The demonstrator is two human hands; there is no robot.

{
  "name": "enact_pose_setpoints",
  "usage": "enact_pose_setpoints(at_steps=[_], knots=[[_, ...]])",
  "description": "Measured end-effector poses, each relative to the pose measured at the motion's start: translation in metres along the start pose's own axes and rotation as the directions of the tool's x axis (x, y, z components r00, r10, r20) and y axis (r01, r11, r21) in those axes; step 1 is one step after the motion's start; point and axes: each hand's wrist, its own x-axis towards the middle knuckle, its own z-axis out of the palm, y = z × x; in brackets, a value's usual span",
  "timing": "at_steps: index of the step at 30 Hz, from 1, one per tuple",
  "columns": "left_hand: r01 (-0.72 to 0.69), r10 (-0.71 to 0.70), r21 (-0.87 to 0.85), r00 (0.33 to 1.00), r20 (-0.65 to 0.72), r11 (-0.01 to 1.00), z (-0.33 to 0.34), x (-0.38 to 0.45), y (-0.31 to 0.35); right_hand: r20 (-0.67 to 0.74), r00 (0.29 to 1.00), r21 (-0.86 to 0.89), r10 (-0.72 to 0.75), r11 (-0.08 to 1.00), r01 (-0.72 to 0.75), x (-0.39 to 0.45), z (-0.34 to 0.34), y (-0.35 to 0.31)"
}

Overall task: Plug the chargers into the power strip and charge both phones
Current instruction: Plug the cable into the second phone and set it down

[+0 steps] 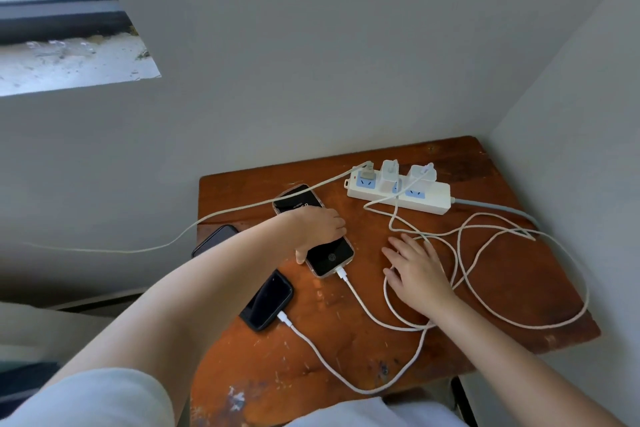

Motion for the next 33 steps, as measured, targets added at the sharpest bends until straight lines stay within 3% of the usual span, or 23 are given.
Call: enact_pose_setpoints(at_steps=[5, 7, 9, 11, 14, 18, 21, 23, 33], knots=[[0.156, -0.157, -0.086, 0.988, -0.002, 0.984, 0.002, 0.001, 0.014, 0.074, 0.995, 0.029, -0.064, 0.998, 0.062, 0.014, -0.003, 0.012], [0.251, -0.269, -0.232, 0.962, -0.049, 0.940, 0.008, -0.008, 0.026, 0.072, 0.993, 0.026, -0.097, 0.995, 0.095, 0.014, -0.001, 0.017], [0.336, -0.425, -0.468, 0.900, -0.096, 0.817, 0.017, -0.021, 0.044, 0.074, 0.989, 0.027, -0.127, 0.992, 0.125, 0.011, 0.001, 0.021], [0.374, -0.589, -0.670, 0.799, -0.119, 0.642, 0.027, -0.030, 0.072, 0.079, 0.985, 0.024, -0.151, 0.988, 0.150, 0.008, 0.004, 0.023], [0.398, -0.791, -0.822, 0.603, -0.100, 0.407, 0.035, -0.026, 0.124, 0.097, 0.981, 0.000, -0.168, 0.986, 0.168, 0.006, 0.007, 0.024], [0.520, -0.923, -0.848, 0.366, 0.117, 0.099, 0.040, 0.002, 0.165, 0.113, 0.973, -0.015, -0.200, 0.979, 0.203, 0.006, 0.011, 0.026], [0.605, -0.953, -0.796, 0.224, 0.204, -0.028, 0.045, 0.017, 0.172, 0.113, 0.969, -0.038, -0.218, 0.974, 0.223, 0.006, 0.012, 0.027], [0.618, -0.956, -0.783, 0.190, 0.226, -0.062, 0.047, 0.020, 0.174, 0.120, 0.967, -0.050, -0.223, 0.972, 0.231, 0.006, 0.012, 0.027], [0.626, -0.963, -0.777, 0.168, 0.213, -0.063, 0.046, 0.023, 0.176, 0.130, 0.965, -0.097, -0.229, 0.965, 0.242, 0.005, 0.011, 0.026]])
